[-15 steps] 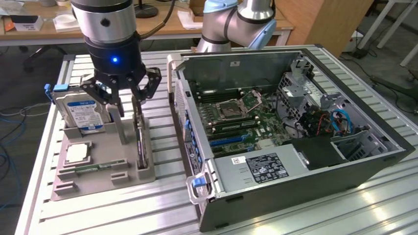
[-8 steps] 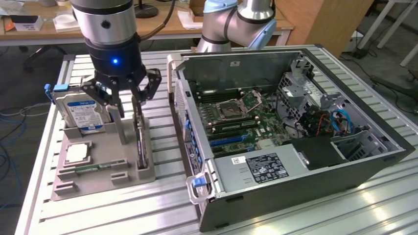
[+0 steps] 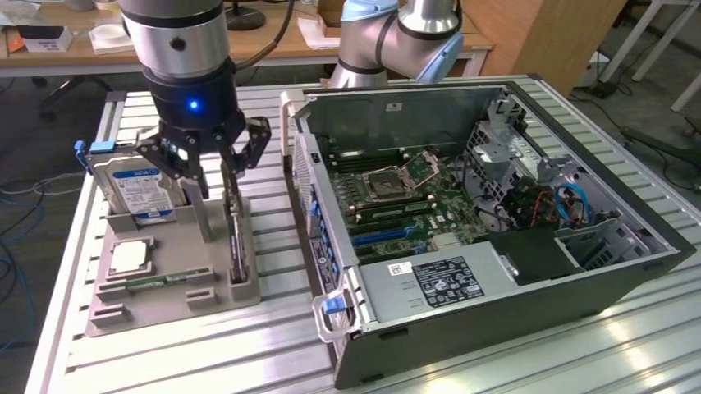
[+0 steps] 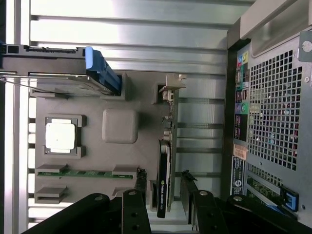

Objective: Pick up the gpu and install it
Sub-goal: 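Pick up the gpu and move the gpu toward the slot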

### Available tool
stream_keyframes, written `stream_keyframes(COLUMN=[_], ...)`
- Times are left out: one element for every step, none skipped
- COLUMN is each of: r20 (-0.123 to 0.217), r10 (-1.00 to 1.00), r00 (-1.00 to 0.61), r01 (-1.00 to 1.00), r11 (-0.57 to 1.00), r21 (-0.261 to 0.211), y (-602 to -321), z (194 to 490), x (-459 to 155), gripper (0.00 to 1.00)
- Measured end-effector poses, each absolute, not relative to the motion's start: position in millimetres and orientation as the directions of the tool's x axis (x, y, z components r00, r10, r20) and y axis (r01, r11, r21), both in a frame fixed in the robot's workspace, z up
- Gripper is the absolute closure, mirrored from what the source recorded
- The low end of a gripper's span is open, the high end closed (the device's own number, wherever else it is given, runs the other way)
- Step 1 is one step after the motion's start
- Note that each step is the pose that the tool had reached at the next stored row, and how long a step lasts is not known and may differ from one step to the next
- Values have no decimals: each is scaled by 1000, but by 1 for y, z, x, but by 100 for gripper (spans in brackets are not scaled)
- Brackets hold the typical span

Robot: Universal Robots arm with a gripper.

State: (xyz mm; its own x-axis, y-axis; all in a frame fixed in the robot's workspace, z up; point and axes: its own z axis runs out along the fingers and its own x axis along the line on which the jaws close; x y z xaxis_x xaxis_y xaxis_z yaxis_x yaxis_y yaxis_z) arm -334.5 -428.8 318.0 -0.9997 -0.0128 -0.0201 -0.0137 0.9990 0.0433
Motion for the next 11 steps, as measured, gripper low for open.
stream_keyframes(r20=[-20, -20, -20, -20, -20, -20, -20, -20, -20, -20, -20], r10=[-13, -13, -13, -13, -13, -13, -13, -13, -13, -13, -13], r00=[-1000, -1000, -1000, -1000, -1000, -1000, -1000, -1000, -1000, -1000, -1000], r01=[-14, -14, -14, -14, -14, -14, -14, -14, -14, -14, -14], r11=[999, 999, 999, 999, 999, 999, 999, 999, 999, 999, 999], r21=[43, 43, 43, 43, 43, 43, 43, 43, 43, 43, 43], y=[-429, -429, -429, -429, -429, -429, -429, -429, -429, -429, -429], z=[318, 317, 317, 317, 317, 316, 316, 316, 316, 315, 315], x=[-335, -335, -335, -335, -335, -335, -335, -335, -335, -335, -335], gripper=[58, 58, 58, 58, 58, 58, 58, 58, 58, 58, 58])
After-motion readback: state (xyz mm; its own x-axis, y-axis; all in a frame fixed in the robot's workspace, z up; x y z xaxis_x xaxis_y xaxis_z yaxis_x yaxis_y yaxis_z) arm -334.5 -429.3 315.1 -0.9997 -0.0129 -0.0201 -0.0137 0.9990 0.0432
